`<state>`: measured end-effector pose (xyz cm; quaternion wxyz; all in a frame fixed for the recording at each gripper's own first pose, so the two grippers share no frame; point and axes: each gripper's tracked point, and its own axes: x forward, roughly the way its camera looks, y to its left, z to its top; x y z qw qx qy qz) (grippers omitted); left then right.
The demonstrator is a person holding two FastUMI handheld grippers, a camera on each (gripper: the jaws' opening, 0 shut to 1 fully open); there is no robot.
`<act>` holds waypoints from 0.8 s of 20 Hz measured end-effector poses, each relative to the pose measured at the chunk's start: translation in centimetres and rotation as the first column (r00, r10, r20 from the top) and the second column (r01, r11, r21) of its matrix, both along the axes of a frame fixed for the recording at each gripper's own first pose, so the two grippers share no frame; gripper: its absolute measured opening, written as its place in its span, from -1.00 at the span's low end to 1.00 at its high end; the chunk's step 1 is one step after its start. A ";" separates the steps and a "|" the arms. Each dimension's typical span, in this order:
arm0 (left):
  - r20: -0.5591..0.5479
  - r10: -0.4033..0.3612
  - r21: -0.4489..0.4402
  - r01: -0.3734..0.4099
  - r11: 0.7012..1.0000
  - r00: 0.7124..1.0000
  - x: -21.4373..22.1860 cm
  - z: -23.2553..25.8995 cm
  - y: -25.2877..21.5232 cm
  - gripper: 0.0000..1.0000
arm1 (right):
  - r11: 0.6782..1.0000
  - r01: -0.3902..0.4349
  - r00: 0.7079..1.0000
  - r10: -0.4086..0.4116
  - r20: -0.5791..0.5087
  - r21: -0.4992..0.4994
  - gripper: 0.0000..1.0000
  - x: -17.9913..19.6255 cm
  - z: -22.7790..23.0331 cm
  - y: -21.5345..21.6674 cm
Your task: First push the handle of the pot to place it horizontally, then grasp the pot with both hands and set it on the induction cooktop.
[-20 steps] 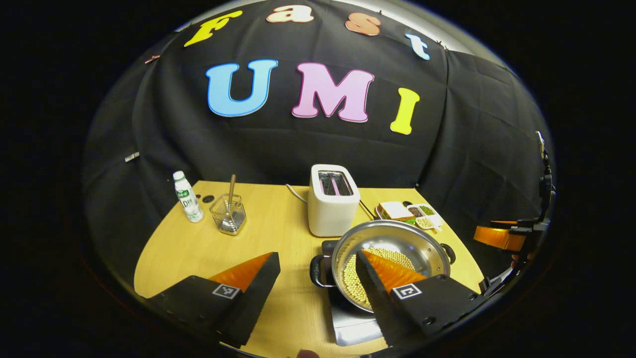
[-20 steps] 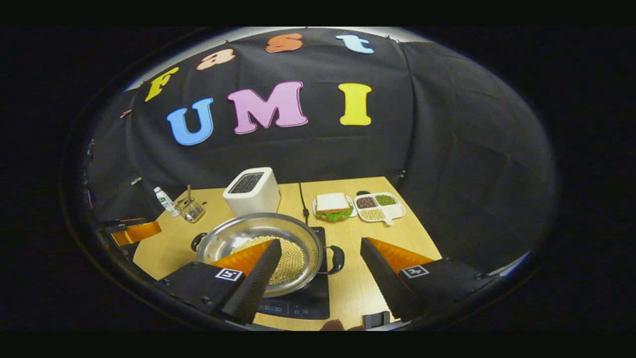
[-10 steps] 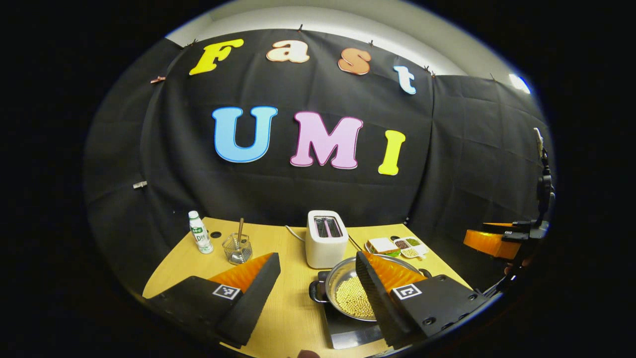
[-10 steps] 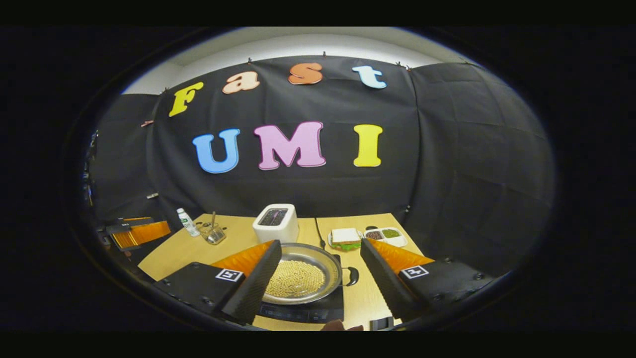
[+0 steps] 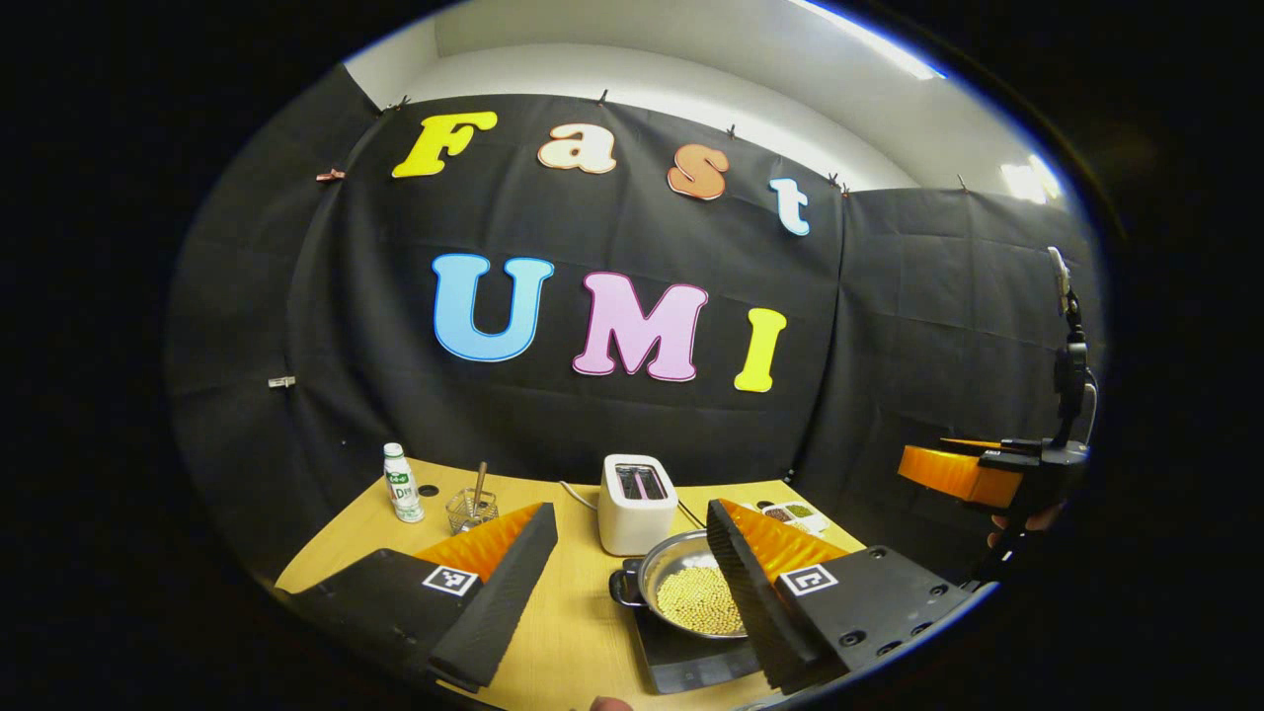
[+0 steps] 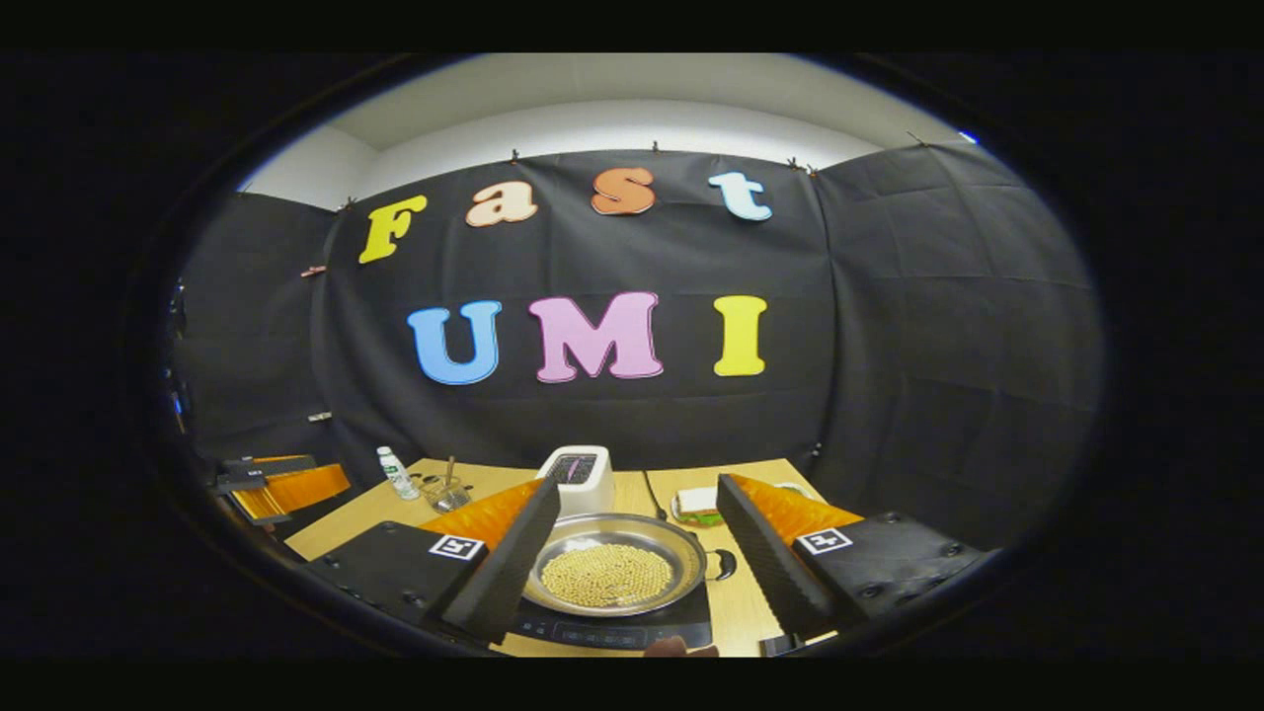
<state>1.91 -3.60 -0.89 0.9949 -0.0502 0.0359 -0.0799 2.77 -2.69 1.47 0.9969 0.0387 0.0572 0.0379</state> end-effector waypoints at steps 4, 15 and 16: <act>0.009 0.025 0.025 -0.025 0.999 1.000 -1.1 -0.2 0.6 0.90 | 1.000 0.012 1.000 -0.011 0.002 -0.019 0.97 -0.6 -0.2 0.1; -0.033 0.006 0.037 -0.005 0.999 0.999 -0.3 -1.4 1.0 0.96 | 0.998 0.063 0.998 -0.064 -0.031 -0.018 0.97 -0.7 -1.1 -1.6; -0.036 0.005 0.036 -0.003 0.999 0.999 -0.3 -1.4 0.9 0.91 | 0.998 0.063 0.997 -0.063 -0.035 -0.017 0.97 -0.8 -1.1 -1.6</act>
